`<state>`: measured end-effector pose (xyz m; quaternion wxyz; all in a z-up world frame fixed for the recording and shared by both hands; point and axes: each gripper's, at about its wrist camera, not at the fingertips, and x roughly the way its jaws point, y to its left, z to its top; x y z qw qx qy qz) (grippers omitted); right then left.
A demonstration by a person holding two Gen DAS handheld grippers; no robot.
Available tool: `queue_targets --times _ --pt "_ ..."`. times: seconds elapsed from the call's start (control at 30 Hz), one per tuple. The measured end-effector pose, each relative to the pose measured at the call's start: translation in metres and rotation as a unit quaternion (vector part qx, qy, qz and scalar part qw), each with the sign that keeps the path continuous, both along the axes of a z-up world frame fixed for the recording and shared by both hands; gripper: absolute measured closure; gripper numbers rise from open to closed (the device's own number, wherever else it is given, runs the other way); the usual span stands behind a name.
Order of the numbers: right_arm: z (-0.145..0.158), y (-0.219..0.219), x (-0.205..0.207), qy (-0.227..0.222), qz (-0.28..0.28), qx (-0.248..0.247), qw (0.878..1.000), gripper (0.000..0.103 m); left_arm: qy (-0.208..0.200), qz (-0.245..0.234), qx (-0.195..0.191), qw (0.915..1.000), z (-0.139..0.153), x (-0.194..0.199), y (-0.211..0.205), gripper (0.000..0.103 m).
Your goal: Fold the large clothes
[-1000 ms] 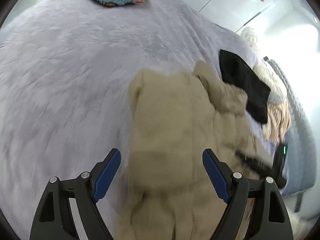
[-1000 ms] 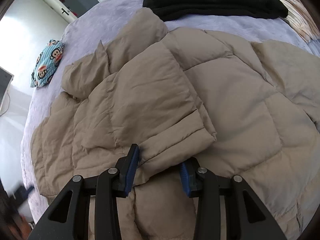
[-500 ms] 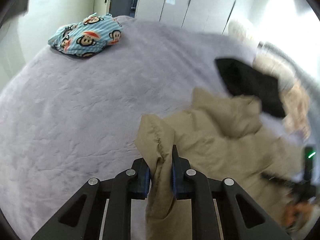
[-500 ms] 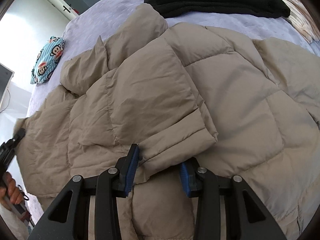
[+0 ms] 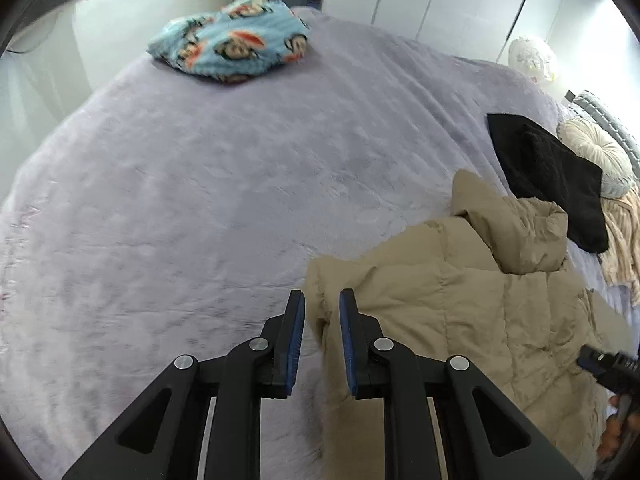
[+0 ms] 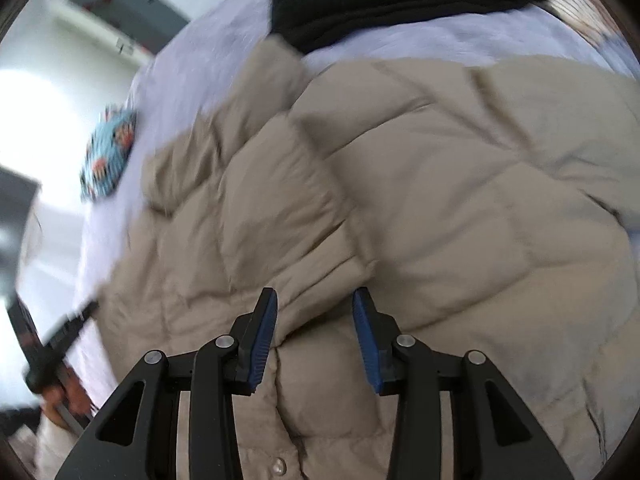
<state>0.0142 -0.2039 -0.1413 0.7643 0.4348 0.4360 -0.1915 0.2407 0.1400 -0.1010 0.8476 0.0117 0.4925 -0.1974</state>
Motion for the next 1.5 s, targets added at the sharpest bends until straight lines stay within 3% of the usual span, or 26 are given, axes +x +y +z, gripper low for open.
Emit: queue_targets --times 0.17,0.2,0.23,0.27,0.43,0.53,0.67,0.8,1.0,1.13,1.17,1.27,1.33,1.37,1.4,1.43,1.5 --pt "-0.023 -0.027 0.011 -0.015 -0.021 0.084 0.996 0.055 0.019 -0.015 -0.039 0.9989 0.008 -0.016 0.005 0.083" --pt "-0.026 -0.027 0.012 -0.014 -0.021 0.085 0.996 0.061 0.022 -0.024 -0.037 0.9988 0.004 -0.021 -0.001 0.083" --pt "-0.026 -0.026 0.014 -0.009 -0.022 0.08 0.996 0.087 0.024 -0.03 -0.024 0.999 -0.002 -0.026 -0.007 0.083" --pt "-0.026 -0.024 0.013 -0.004 -0.023 0.074 0.997 0.094 0.027 -0.034 -0.005 0.999 -0.011 -0.029 -0.013 0.083" --pt "-0.027 -0.009 0.004 0.026 -0.012 0.04 0.999 0.094 0.031 -0.046 0.038 0.9977 -0.052 -0.036 -0.025 0.083" --pt "-0.04 -0.004 -0.001 0.032 -0.006 0.038 0.999 0.094 0.03 -0.052 0.041 0.9973 -0.064 -0.036 -0.028 0.083" --pt "-0.044 -0.003 0.003 0.038 -0.003 0.027 0.999 0.094 0.026 -0.053 0.055 0.9967 -0.063 -0.038 -0.031 0.083" --pt "-0.027 0.002 0.003 0.05 0.011 0.002 0.999 0.091 0.028 -0.041 0.063 0.9968 -0.049 -0.041 -0.028 0.083" --pt "-0.011 0.001 -0.025 0.048 0.013 0.007 0.999 0.091 0.02 -0.034 0.075 0.9964 -0.019 -0.062 -0.028 0.083" --pt "-0.004 0.002 -0.048 0.043 0.0 0.02 0.999 0.089 0.037 -0.051 0.074 0.9953 -0.007 -0.089 -0.038 0.083" --pt "-0.003 0.003 -0.053 0.042 -0.002 0.023 0.999 0.087 0.042 -0.055 0.071 0.9951 -0.005 -0.096 -0.042 0.083" --pt "0.0 0.005 -0.075 0.038 -0.009 0.027 0.999 0.062 0.052 -0.07 0.065 0.9941 -0.003 -0.122 -0.055 0.083" --pt "0.002 0.005 -0.088 0.035 -0.014 0.032 0.999 0.057 0.062 -0.079 0.061 0.993 -0.003 -0.138 -0.064 0.083" --pt "0.002 0.005 -0.093 0.033 -0.015 0.035 0.999 0.057 0.067 -0.083 0.06 0.9925 -0.002 -0.143 -0.068 0.064" --pt "0.002 0.004 -0.1 0.031 -0.018 0.039 0.999 0.057 0.072 -0.085 0.061 0.9919 -0.003 -0.149 -0.072 0.015" --pt "0.002 0.003 -0.105 0.031 -0.02 0.043 0.998 0.057 0.072 -0.083 0.067 0.9917 -0.003 -0.156 -0.076 0.0" --pt "0.003 0.0 -0.117 0.028 -0.023 0.047 0.998 0.054 0.062 -0.093 0.072 0.9911 0.0 -0.17 -0.087 0.0"
